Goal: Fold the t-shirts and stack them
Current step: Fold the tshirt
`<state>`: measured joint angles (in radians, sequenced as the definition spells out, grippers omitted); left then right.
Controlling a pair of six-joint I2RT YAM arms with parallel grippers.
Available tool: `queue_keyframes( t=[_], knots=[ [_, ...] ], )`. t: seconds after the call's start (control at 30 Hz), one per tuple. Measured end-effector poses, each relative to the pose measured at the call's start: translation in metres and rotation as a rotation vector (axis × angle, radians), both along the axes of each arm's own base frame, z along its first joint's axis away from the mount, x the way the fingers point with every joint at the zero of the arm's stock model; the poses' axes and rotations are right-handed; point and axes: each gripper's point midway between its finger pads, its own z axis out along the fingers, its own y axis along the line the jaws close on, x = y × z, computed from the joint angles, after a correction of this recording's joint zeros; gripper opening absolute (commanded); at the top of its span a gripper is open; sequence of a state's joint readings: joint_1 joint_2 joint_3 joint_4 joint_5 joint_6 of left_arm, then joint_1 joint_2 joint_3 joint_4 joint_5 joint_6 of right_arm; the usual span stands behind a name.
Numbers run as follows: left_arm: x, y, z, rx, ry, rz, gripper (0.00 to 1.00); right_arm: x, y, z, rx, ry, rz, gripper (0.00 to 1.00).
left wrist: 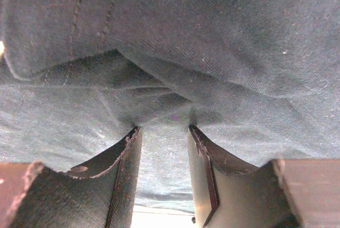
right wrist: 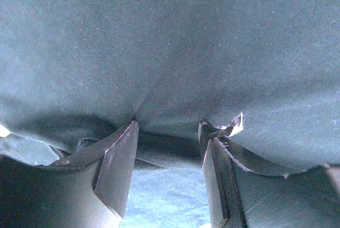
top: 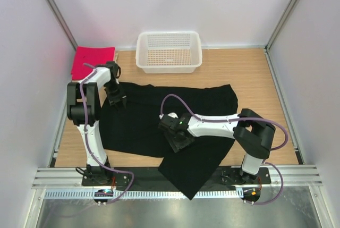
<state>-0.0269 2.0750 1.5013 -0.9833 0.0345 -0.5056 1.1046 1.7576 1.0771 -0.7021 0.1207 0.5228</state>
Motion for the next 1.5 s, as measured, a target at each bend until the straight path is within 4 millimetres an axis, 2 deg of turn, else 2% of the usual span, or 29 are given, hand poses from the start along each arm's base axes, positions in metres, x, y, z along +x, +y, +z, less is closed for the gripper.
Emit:
queue_keyframes(
  t=[0.13,0.2,0.27,0.33,0.43,0.53,0.6,0.7,0.8,0.9,1.03,1.17,1.43,1.5],
  knots=[
    [0.0,0.002,0.0,0.008,-0.002,-0.012,0.45,-0.021,0.002,0.001,0.006,0.015,0.062,0.58],
    [0.0,0.002,0.001,0.007,-0.012,-0.015,0.45,-0.027,-0.002,0.003,-0.001,0.016,0.076,0.62],
    [-0.001,0.003,0.002,0.013,-0.024,-0.015,0.45,-0.025,-0.006,0.009,-0.006,0.004,0.069,0.64],
    [-0.002,0.006,0.003,0.023,-0.037,-0.014,0.45,-0.011,-0.016,0.019,-0.009,-0.021,0.012,0.65],
    [-0.003,0.011,0.008,0.04,-0.057,-0.009,0.45,0.039,-0.033,0.042,0.021,-0.082,-0.153,0.7],
    [-0.002,0.014,0.024,0.047,-0.1,-0.002,0.46,0.107,-0.067,0.07,0.058,-0.189,-0.371,0.74],
    [0.002,0.015,0.042,0.046,-0.156,0.0,0.47,0.147,-0.101,0.088,0.062,-0.255,-0.514,0.74],
    [0.011,0.013,0.069,0.034,-0.241,0.0,0.47,0.194,-0.154,0.11,0.062,-0.327,-0.695,0.74],
    [0.026,0.008,0.087,0.006,-0.309,-0.003,0.47,0.224,-0.203,0.118,0.051,-0.363,-0.844,0.72],
    [0.041,0.0,0.097,-0.034,-0.364,-0.005,0.47,0.242,-0.246,0.11,0.029,-0.35,-0.964,0.65],
    [0.062,-0.006,0.102,-0.068,-0.4,-0.005,0.47,0.251,-0.272,0.084,0.024,-0.28,-1.037,0.61],
    [0.073,-0.006,0.089,-0.082,-0.382,0.01,0.48,0.256,-0.273,0.064,0.036,-0.23,-1.023,0.59],
    [0.062,0.017,0.069,-0.093,-0.319,0.09,0.49,0.286,-0.259,0.038,0.104,-0.214,-0.993,0.57],
    [0.062,0.021,0.07,-0.094,-0.321,0.099,0.49,0.293,-0.258,0.029,0.11,-0.21,-0.992,0.5]
  ],
)
